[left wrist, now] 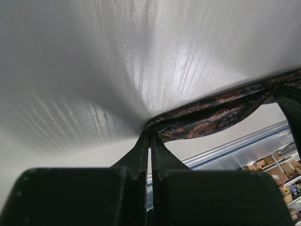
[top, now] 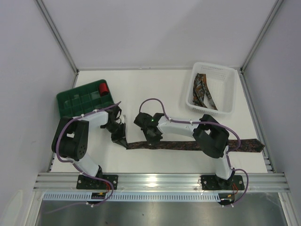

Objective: Roll the ties
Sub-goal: Roll the tie

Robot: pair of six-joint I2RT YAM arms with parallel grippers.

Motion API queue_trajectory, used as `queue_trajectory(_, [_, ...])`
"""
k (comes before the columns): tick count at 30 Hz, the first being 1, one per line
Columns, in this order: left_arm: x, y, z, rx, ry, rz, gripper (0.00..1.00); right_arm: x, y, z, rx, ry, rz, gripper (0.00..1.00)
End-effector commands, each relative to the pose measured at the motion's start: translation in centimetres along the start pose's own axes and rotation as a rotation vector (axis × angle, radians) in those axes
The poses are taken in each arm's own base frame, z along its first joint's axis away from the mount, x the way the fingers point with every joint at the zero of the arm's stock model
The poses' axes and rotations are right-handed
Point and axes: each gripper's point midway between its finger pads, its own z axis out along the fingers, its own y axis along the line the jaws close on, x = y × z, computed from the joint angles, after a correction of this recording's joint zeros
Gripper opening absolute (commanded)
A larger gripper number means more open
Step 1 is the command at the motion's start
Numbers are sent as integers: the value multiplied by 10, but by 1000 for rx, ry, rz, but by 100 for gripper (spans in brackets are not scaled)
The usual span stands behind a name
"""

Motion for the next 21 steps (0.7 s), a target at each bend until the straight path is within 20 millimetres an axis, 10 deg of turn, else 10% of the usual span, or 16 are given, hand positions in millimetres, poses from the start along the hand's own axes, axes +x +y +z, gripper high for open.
queue_trajectory(1, [-7,-2,1,4,-16,41,1,-12,-6,1,67,-34,-18,0])
queue_trajectory(12, [-8,-1,3,3,-6,44,1,-40,-11,-33,106,-118,-25,0])
queue_trajectory(21, [-9,-2,2,0,-9,37,0,-33,-26,-3,141,-78,-28,0])
